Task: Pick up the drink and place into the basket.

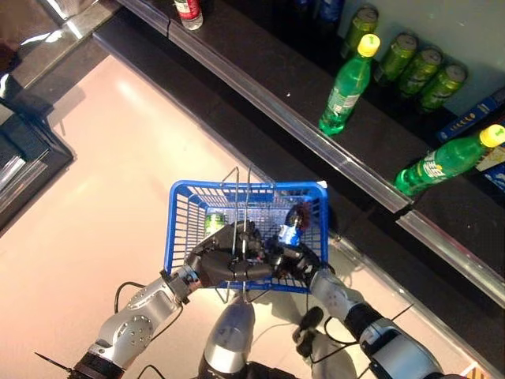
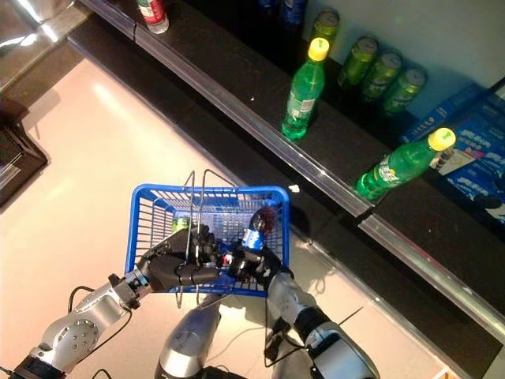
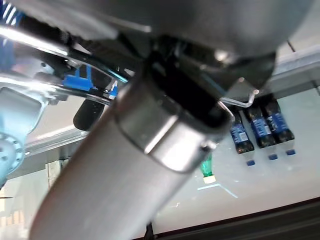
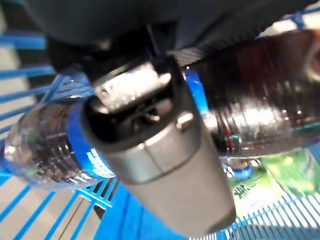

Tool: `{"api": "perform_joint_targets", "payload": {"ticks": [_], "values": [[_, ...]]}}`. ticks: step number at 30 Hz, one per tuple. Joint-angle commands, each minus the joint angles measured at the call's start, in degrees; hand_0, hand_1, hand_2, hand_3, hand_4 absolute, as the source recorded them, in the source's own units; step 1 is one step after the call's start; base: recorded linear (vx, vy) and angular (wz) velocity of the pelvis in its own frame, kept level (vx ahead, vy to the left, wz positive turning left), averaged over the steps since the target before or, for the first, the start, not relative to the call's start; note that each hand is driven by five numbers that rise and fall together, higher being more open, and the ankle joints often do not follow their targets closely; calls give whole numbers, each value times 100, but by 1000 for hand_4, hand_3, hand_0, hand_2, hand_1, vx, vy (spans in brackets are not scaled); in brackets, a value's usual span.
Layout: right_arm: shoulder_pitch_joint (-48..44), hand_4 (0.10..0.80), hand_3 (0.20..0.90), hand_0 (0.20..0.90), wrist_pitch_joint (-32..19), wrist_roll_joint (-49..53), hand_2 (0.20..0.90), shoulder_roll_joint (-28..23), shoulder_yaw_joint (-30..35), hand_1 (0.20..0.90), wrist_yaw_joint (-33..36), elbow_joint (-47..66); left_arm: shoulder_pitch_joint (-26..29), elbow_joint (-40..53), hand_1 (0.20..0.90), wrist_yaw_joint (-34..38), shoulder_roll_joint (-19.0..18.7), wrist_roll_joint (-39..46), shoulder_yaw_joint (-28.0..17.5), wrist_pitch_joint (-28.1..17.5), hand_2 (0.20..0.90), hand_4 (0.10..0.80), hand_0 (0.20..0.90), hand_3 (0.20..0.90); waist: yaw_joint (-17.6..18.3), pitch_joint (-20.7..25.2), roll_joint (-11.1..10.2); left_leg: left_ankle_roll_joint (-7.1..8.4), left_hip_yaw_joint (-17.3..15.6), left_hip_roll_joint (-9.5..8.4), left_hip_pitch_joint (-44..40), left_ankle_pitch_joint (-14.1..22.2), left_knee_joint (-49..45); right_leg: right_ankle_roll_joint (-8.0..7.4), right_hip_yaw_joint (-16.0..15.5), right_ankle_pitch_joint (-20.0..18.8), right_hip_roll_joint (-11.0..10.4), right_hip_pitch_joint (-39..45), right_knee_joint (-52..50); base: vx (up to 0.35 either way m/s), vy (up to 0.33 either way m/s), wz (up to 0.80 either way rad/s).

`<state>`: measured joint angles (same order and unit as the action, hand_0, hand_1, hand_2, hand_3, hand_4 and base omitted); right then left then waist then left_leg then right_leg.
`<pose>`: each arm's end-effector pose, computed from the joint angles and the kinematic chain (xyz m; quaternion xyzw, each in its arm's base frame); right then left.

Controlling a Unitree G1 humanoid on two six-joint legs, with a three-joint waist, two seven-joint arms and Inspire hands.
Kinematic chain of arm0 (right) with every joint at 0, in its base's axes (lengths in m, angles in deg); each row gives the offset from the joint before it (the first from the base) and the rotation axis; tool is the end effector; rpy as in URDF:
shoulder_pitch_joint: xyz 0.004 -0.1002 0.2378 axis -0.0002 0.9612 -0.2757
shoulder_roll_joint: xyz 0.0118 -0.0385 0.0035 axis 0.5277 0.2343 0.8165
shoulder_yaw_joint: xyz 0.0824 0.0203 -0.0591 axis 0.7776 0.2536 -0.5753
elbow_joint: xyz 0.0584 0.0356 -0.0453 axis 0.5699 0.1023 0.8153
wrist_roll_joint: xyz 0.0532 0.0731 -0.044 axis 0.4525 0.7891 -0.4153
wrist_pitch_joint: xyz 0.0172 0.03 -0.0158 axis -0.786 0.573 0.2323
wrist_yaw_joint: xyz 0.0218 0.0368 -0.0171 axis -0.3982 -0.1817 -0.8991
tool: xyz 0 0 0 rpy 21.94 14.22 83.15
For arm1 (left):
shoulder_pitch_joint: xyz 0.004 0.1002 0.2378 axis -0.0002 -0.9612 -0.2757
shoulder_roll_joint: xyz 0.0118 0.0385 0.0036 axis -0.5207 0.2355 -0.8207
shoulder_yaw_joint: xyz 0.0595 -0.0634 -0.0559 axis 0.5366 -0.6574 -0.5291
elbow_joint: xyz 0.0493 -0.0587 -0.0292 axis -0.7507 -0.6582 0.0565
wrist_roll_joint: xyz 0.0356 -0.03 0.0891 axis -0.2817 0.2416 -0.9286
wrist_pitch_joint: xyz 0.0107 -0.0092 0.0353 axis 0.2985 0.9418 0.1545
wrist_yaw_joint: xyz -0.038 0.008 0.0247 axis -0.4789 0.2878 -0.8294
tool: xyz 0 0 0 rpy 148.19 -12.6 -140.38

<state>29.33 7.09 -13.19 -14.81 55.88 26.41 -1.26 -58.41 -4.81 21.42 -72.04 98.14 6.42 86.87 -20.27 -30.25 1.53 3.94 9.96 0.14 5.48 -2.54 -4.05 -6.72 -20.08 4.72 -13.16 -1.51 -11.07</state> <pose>0.2592 -0.1113 -0.0180 0.3044 0.3280 0.0338 0.8936 0.1938 0.2015 0.0578 -0.2664 0.1017 -0.3903 0.8754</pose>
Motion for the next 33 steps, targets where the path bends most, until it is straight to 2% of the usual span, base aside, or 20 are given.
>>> {"api": "perform_joint_targets", "payload": {"ticks": [1, 7, 19, 22, 23, 33], "values": [[-430, 100, 200, 300, 124, 1311, 300, 268, 439, 300, -210, 57, 1127, 2867, 300, -1324, 602, 1297, -380, -1098, 300, 100, 300, 200, -51, 619, 155, -143, -78, -29, 433, 172, -675, 150, -33, -536, -192, 25, 71, 0, 0, 0], [-612, 100, 200, 300, 353, 1673, 300, 252, 529, 300, -233, -42, 1129, 2947, 300, -1258, 570, 1314, -364, -1054, 300, 100, 300, 200, -70, 547, 163, -164, -95, -49, 484, 179, -718, 134, -7, -575, -213, -39, 49, 9, 7, 3], [-943, 100, 200, 300, 550, 1312, 300, 183, 497, 300, -155, -383, 1246, 2952, 300, -1045, 524, 1243, -256, -1103, 300, 100, 300, 200, -92, 461, 135, -186, -97, -81, 579, 176, -784, 109, 18, -618, -251, -152, -5, 2, 1, 0], [-1063, 556, 656, 691, 555, 1016, 691, 182, 476, 691, 50, -637, 1288, 2969, 300, -1000, 533, 1222, -217, -1142, 300, 100, 300, 200, -105, 392, 139, -197, -104, -85, 635, 169, -827, 106, 30, -631, -262, -223, -65, 0, 0, 0], [-1085, 800, 900, 900, 536, 949, 900, 182, 481, 900, 108, -710, 1305, 2975, 300, -967, 547, 1194, -203, -1146, 300, 100, 300, 200, -103, 375, 138, -198, -110, -78, 642, 170, -833, 103, 35, -634, -264, -245, -84, 0, 0, 0], [-1286, 800, 900, 900, 400, 909, 900, 122, 653, 900, 163, -1201, 1500, 2988, 300, -665, 658, 1134, -45, -1188, 300, 100, 300, 200, -84, 263, 128, -210, -124, -85, 735, 181, -928, 102, 78, -631, -268, -378, -212, 0, 0, 0]]}}
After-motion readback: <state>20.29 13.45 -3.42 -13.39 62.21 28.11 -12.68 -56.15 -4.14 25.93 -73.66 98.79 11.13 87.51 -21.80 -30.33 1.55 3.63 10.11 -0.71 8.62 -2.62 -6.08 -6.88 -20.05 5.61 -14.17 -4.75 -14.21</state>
